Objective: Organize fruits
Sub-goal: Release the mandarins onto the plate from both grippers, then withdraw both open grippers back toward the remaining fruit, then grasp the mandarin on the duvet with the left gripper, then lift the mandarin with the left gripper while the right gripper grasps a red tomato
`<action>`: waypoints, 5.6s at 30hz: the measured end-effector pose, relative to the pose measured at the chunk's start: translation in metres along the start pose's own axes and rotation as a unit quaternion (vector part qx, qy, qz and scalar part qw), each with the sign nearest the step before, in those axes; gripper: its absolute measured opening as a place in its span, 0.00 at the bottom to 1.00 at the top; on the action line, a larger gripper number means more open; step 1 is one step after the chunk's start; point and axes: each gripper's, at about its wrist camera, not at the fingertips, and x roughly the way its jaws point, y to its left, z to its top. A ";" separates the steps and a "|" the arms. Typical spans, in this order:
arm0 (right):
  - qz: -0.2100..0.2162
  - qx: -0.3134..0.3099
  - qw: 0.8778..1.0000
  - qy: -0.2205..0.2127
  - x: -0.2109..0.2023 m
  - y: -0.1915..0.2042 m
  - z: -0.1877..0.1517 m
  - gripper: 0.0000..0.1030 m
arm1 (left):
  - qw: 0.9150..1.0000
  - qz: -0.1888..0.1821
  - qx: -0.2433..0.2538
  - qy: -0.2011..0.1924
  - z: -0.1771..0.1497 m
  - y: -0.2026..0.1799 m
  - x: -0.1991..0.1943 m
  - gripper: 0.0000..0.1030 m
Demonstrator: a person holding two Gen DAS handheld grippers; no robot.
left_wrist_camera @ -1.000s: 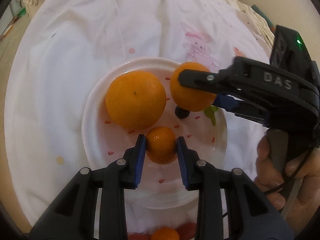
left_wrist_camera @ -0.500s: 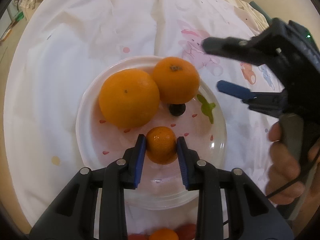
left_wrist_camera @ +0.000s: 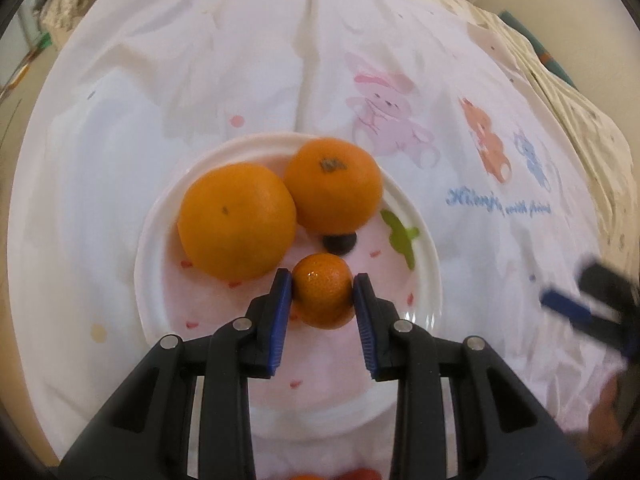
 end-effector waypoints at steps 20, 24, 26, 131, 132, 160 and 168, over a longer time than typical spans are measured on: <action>0.028 0.008 1.000 -0.008 -0.015 -0.004 -0.017 0.85 | 0.999 0.003 -0.019 0.039 -0.008 -0.005 0.003 0.84; 0.029 0.001 1.000 -0.009 -0.017 -0.001 -0.019 0.85 | 0.999 0.018 0.003 0.027 -0.014 -0.004 -0.016 0.84; 0.028 -0.001 1.000 -0.011 -0.019 0.000 -0.020 0.85 | 0.999 0.027 0.014 0.018 -0.018 -0.003 -0.029 0.84; -0.034 -0.041 0.991 0.123 0.077 0.018 -0.151 0.45 | 0.999 0.029 -0.004 -0.019 -0.127 0.058 -0.124 0.34; -0.031 -0.038 0.991 0.124 0.079 0.018 -0.151 0.45 | 0.999 0.029 -0.005 -0.019 -0.127 0.058 -0.124 0.34; -0.016 -0.035 0.997 0.064 0.035 0.021 -0.151 0.36 | 0.996 0.080 0.012 -0.039 -0.128 0.062 -0.119 0.34; -0.003 -0.018 0.999 0.044 0.020 0.016 -0.145 0.36 | 0.995 0.083 0.011 -0.044 -0.126 0.063 -0.121 0.34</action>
